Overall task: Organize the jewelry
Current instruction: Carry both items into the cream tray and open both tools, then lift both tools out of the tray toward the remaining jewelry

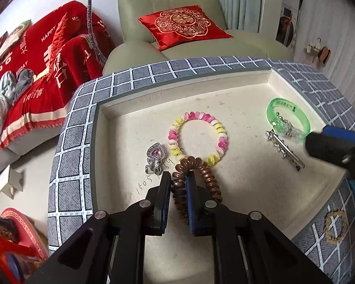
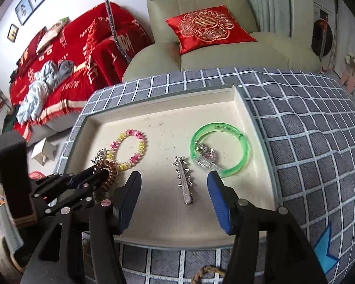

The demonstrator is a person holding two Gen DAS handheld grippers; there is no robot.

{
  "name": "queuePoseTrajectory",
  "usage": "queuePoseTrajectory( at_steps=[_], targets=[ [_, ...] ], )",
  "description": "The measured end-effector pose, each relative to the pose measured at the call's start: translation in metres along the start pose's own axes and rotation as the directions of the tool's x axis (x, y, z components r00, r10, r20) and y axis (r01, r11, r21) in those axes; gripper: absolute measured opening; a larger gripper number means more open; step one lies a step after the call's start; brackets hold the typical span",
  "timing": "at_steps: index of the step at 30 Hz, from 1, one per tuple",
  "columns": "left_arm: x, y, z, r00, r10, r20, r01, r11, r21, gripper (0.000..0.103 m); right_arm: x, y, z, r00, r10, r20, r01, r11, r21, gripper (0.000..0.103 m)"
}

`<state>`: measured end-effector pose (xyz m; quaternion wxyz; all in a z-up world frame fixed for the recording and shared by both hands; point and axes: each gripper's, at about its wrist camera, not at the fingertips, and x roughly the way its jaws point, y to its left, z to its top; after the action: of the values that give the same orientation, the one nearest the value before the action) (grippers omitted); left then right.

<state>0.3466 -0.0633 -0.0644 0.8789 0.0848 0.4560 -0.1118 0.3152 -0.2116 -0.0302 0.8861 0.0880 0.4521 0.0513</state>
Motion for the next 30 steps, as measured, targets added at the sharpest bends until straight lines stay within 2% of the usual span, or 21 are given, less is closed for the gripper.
queuePoseTrajectory(
  at_steps=[3, 4, 5, 6, 7, 15, 19, 27, 30],
  targets=[
    [0.000, -0.005, 0.001, 1.000, 0.017, -0.006, -0.017, 0.999, 0.029, 0.030, -0.011, -0.008, -0.002, 1.000, 0.001, 0.010, -0.001, 0.999, 0.032, 0.062],
    [0.000, -0.005, 0.001, 1.000, 0.020, -0.007, -0.020, 0.999, 0.032, 0.046, -0.014, -0.010, -0.003, 1.000, 0.004, 0.014, -0.004, 0.999, 0.040, 0.062],
    [0.000, -0.005, 0.001, 1.000, 0.027, -0.005, -0.027, 0.999, 0.031, 0.083, -0.018, -0.013, -0.004, 1.000, 0.006, 0.018, -0.007, 0.999, 0.049, 0.062],
    [-0.003, -0.004, 0.001, 0.999, 0.032, 0.013, -0.032, 0.999, 0.024, 0.096, -0.021, -0.015, -0.004, 1.000, 0.005, 0.020, -0.006, 0.999, 0.054, 0.062],
    [-0.007, -0.005, 0.001, 0.999, 0.027, 0.037, -0.028, 0.999, 0.021, 0.100, -0.022, -0.017, -0.004, 1.000, 0.005, 0.020, -0.006, 0.998, 0.057, 0.062],
    [-0.027, -0.002, 0.003, 0.996, 0.033, 0.085, -0.033, 0.999, 0.002, 0.100, -0.029, -0.026, -0.015, 1.000, -0.006, -0.002, 0.006, 0.997, 0.082, 0.063],
    [-0.047, 0.005, -0.001, 0.991, 0.038, 0.131, -0.037, 0.999, -0.015, 0.103, -0.038, -0.029, -0.021, 1.000, 0.003, 0.010, -0.004, 0.996, 0.088, 0.080],
    [-0.079, 0.013, -0.017, 0.990, -0.006, 0.143, 0.012, 0.999, -0.037, 0.103, -0.069, -0.036, -0.032, 0.997, 0.030, 0.069, -0.038, 0.992, 0.121, 0.089],
    [-0.090, 0.011, -0.027, 0.989, 0.002, 0.149, 0.004, 0.999, -0.035, 0.103, -0.079, -0.041, -0.037, 0.996, 0.036, 0.086, -0.047, 0.989, 0.137, 0.103]
  ],
)
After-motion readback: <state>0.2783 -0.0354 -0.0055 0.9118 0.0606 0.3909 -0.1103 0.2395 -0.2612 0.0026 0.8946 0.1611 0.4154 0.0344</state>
